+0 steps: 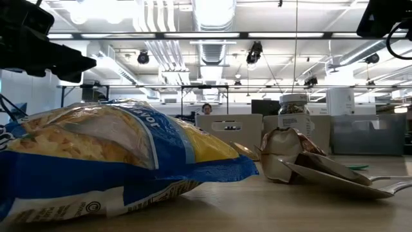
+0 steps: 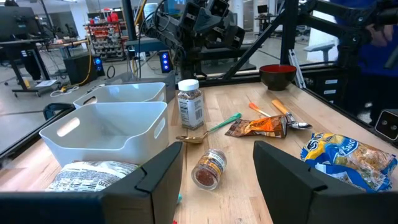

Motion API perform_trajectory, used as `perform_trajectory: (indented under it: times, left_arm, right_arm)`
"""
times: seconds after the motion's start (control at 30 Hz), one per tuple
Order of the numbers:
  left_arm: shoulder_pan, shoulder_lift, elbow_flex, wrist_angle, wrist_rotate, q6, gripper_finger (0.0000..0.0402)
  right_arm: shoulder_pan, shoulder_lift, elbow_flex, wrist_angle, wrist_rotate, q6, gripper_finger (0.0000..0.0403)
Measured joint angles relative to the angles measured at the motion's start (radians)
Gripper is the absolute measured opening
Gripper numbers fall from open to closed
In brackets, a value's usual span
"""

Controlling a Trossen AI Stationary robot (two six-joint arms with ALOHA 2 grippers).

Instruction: Pick & Place Food Item

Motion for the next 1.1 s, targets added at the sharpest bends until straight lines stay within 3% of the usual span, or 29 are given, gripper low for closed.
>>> perform_trajectory:
  times: [0.5,0.63,0.87,1.1]
  left_arm:
    - [0.0,0.0,0.0,0.0,0.0,0.003,0.0197]
    - [0.0,0.0,0.0,0.0,0.0,0.002,0.0197]
    - [0.0,0.0,0.0,0.0,0.0,0.002,0.0197]
    - [0.0,0.0,0.0,0.0,0.0,0.002,0.0197]
  right_arm:
    - [0.0,0.0,0.0,0.008,0.0,0.002,0.0235]
    - [-0.002,0.0,0.0,0.06,-0.008,0.108,0.0235]
    - [-0.003,-0.001,0.003,0.234,0.196,0.322,0.0235]
    - [-0.003,0.0,0.12,0.115,0.201,0.327,0.0235]
